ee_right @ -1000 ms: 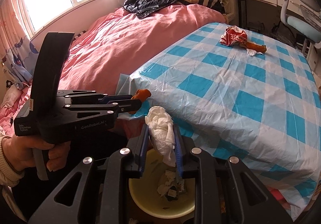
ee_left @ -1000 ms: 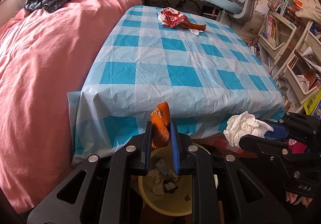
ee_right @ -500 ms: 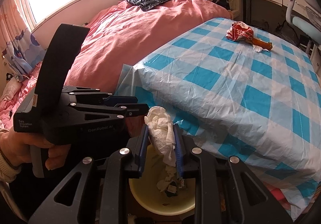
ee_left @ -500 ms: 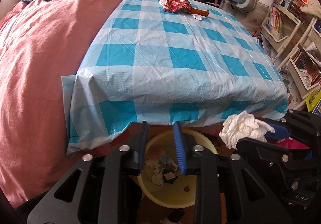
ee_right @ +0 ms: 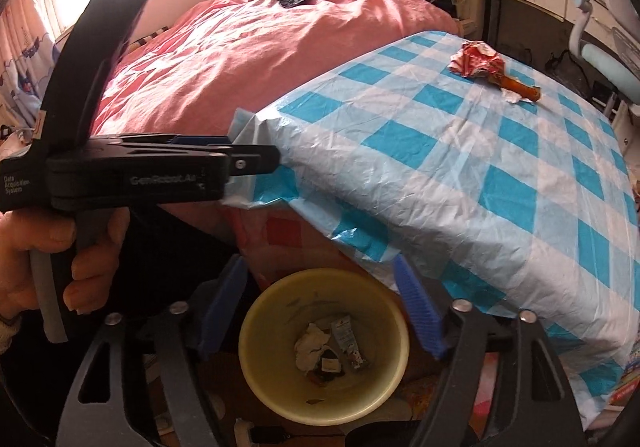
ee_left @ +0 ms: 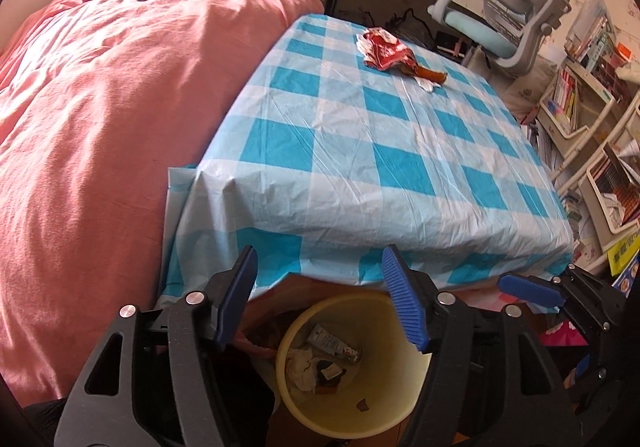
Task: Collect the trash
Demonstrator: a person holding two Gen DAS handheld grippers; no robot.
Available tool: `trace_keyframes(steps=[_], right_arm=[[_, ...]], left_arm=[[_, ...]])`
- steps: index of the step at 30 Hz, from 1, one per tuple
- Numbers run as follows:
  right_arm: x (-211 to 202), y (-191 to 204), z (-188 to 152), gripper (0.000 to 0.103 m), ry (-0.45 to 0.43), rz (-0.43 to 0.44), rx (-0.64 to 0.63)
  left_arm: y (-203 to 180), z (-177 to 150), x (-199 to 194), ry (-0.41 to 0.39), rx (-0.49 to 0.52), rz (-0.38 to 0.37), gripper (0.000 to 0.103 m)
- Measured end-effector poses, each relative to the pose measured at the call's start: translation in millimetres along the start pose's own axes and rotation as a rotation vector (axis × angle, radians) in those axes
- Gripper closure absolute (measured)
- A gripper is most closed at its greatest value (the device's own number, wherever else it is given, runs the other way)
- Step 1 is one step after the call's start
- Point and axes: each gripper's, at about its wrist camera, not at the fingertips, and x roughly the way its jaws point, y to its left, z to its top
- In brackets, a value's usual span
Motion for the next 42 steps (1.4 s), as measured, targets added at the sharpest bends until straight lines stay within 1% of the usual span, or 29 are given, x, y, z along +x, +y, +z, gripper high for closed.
trace_keyframes(steps=[2, 4, 10, 15, 19, 23, 30, 42], right_arm=[[-1.4, -4.1, 0.6, 0.014, -0.01, -0.04, 0.013], [-2.9, -6.9, 2.1, 0.009, -0.023, -0.081, 0.023], [-6.4, -17.4, 4.9, 0.008, -0.041, -0.182, 0.051], [-12.7, -26.9, 5.5, 0.008, -0.07, -0.226, 0.087], [-15.6, -32.0, 5.3, 0.008, -0.086, -0.228, 0.116], [-14.3, -34.3, 5.6, 0.008, -0.081, -0.223, 0.125], [-12.7, -30.4, 6.2, 0.008, -0.073, -0.251, 0.091], [-10.3, -28.7, 5.9, 0.008, -0.066, -0.248, 0.08]], left_arm=[[1.6, 0.9, -2.0, -0.014, -0.008, 0.007, 0.036], [3.2, 1.8, -3.0, -0.022, -0.016, 0.008, 0.035], [4.1, 2.0, -3.4, -0.028, -0.014, 0.016, 0.031], [3.0, 1.1, -3.7, -0.029, -0.004, 0.021, 0.03], [0.7, 0.9, -3.0, -0.03, 0.012, 0.026, 0.03], [0.2, 0.9, -2.6, -0.029, 0.014, 0.027, 0.029], [0.0, 0.8, -2.4, -0.029, 0.016, 0.028, 0.029], [-1.7, -0.4, -0.5, -0.025, 0.021, 0.029, 0.028]])
